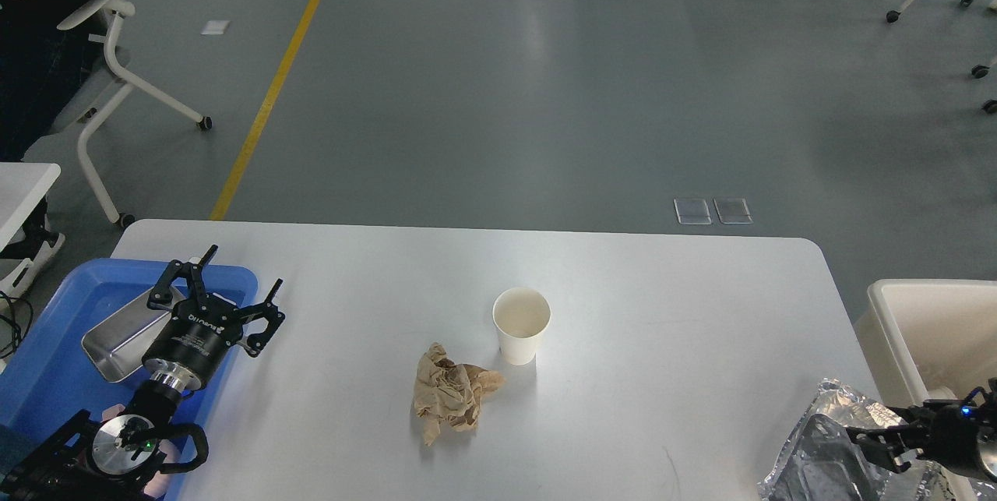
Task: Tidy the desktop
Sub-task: 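Grasp the edge of the aluminium foil tray with the right gripper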
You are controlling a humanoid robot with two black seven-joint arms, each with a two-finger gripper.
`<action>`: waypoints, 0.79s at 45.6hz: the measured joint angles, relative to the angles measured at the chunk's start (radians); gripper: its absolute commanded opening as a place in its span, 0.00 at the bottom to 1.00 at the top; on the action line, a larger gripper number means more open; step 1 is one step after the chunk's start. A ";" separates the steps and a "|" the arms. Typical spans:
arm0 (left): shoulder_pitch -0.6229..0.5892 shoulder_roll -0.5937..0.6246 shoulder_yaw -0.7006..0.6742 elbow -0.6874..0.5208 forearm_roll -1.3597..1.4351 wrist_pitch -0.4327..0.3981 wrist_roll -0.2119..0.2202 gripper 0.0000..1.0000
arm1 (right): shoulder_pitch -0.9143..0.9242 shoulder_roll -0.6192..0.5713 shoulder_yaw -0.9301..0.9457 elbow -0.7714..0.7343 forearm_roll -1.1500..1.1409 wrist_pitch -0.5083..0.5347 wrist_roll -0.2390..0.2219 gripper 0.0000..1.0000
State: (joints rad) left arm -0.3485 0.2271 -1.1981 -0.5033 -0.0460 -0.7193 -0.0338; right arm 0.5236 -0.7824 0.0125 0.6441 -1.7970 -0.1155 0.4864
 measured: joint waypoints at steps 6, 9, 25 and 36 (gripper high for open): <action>0.000 0.000 0.000 0.000 0.000 0.000 0.000 0.97 | 0.002 0.000 -0.025 -0.014 -0.001 0.000 0.020 0.14; 0.000 0.000 0.000 0.000 0.000 0.000 0.000 0.97 | 0.002 0.000 -0.029 -0.016 -0.001 0.001 0.030 0.02; -0.001 0.000 0.000 0.000 0.000 0.000 0.000 0.97 | 0.047 0.022 -0.109 -0.075 0.012 0.000 0.038 0.00; 0.000 0.004 0.000 0.000 0.000 0.000 0.000 0.97 | 0.053 0.022 -0.115 -0.079 0.047 0.068 0.061 0.00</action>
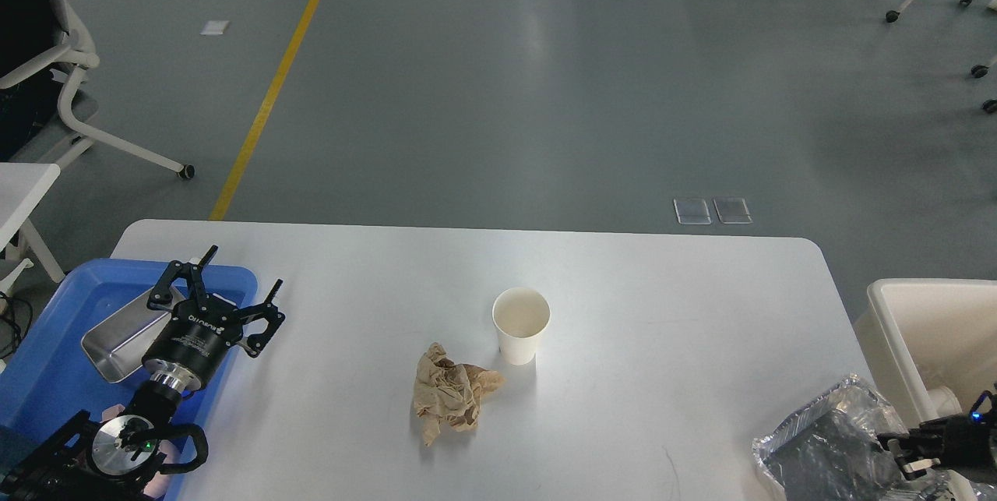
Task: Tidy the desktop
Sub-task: 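Grasp the edge of the aluminium foil tray with the right gripper, then lift the foil tray up with the right gripper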
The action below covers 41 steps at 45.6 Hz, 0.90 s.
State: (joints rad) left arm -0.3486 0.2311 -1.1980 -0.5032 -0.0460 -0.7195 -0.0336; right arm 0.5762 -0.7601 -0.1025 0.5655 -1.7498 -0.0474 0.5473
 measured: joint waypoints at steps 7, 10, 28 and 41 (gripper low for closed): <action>-0.002 0.011 0.001 0.000 0.000 0.000 0.001 0.97 | 0.020 -0.005 0.000 0.005 0.060 0.109 0.010 0.00; -0.003 0.014 0.001 0.000 0.000 0.000 0.001 0.97 | 0.036 -0.005 0.000 0.007 0.097 0.163 0.011 0.00; -0.001 0.020 0.002 0.000 0.000 0.000 0.002 0.97 | 0.129 -0.022 0.002 0.013 0.292 0.415 0.081 0.00; -0.007 0.024 0.002 0.000 0.000 0.002 0.003 0.97 | 0.191 -0.024 0.002 0.013 0.518 0.576 0.094 0.00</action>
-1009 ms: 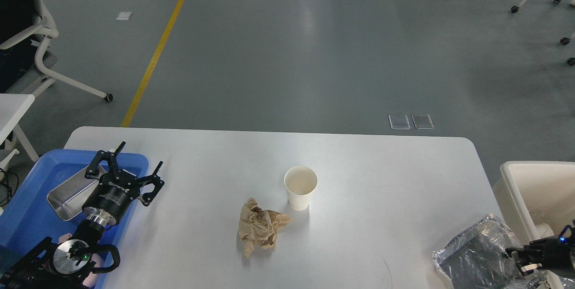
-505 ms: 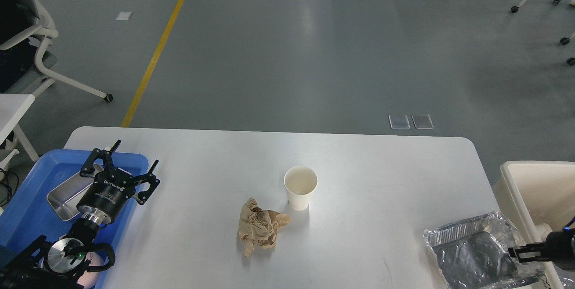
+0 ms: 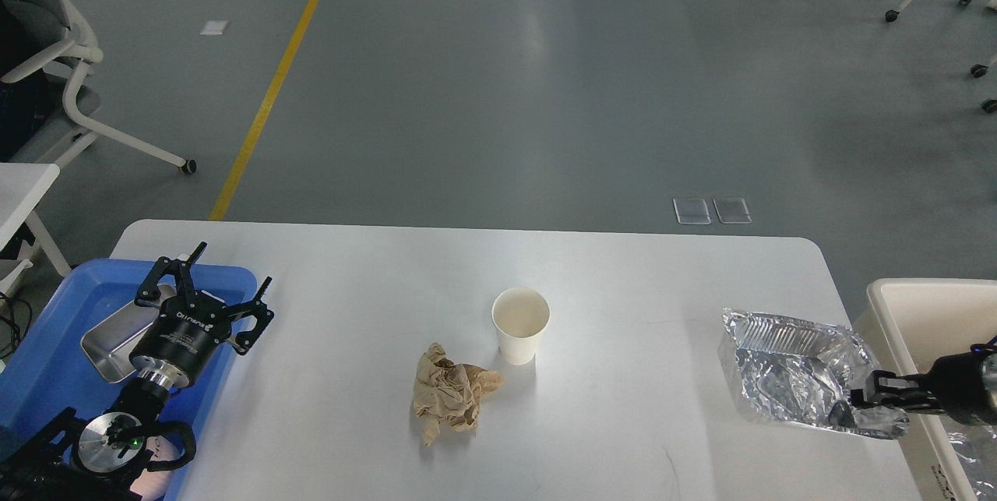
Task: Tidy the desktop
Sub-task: 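Lift the foil tray up with the right gripper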
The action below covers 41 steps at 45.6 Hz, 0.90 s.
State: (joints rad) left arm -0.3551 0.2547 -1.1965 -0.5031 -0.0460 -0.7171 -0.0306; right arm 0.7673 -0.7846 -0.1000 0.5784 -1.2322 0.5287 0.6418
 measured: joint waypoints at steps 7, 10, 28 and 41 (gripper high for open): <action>-0.002 0.003 0.000 0.000 0.000 0.005 0.000 0.97 | 0.016 0.000 0.000 -0.002 0.111 0.013 -0.011 0.00; -0.002 0.010 0.000 0.000 0.000 0.008 0.001 0.97 | 0.018 0.000 0.000 -0.003 0.164 0.014 -0.019 0.00; -0.006 0.035 0.000 0.000 0.087 0.015 0.000 0.97 | 0.033 0.033 0.006 -0.004 0.294 -0.046 -0.083 0.00; -0.012 0.037 0.000 0.000 0.153 0.062 -0.002 0.97 | 0.029 0.133 0.005 -0.010 0.300 -0.133 -0.189 0.00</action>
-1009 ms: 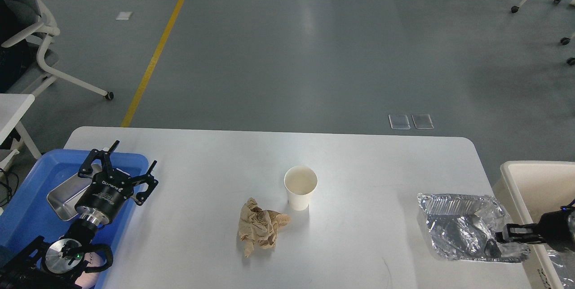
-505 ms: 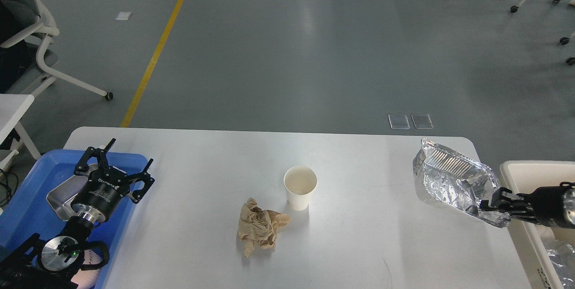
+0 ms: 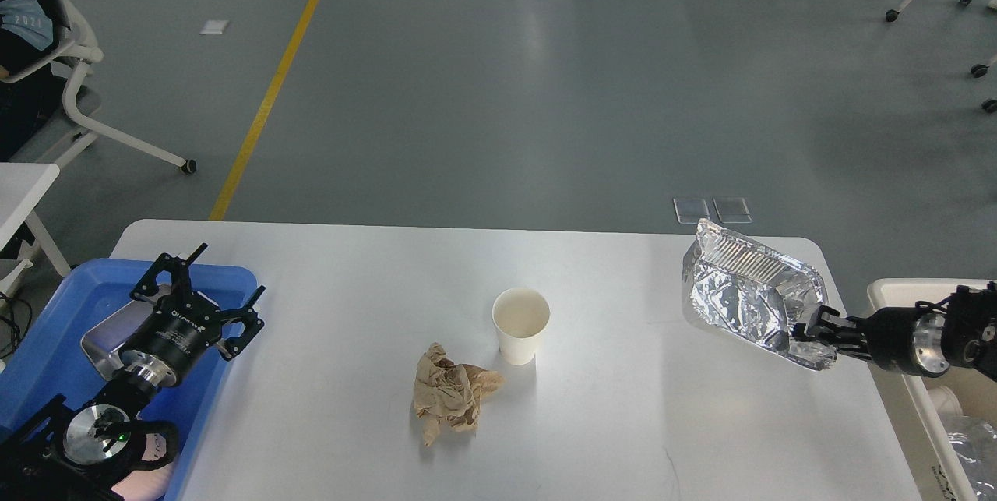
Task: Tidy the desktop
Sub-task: 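Lift the foil tray up with the right gripper, then lower the foil tray onto the table beside the paper cup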
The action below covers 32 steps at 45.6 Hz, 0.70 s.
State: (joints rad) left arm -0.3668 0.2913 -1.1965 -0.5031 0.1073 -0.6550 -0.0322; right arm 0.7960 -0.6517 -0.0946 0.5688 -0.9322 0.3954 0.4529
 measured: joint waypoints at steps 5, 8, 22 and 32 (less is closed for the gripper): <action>-0.002 0.000 0.000 0.000 0.001 0.004 0.000 0.97 | -0.002 0.030 0.001 0.004 0.025 -0.026 -0.032 0.00; -0.003 0.004 0.000 0.000 0.002 0.005 0.000 0.97 | -0.003 0.045 0.001 0.006 0.039 -0.034 -0.041 0.00; -0.018 0.038 0.000 0.000 0.003 0.005 0.002 0.97 | -0.003 0.063 0.010 0.066 0.049 -0.088 -0.044 0.00; -0.029 0.039 0.000 0.000 0.003 0.008 0.011 0.97 | -0.009 0.079 0.009 0.073 0.049 -0.105 -0.045 0.00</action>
State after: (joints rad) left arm -0.3953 0.3302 -1.1964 -0.5031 0.1098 -0.6471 -0.0215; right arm 0.7869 -0.5725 -0.0861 0.6423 -0.8836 0.2909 0.4076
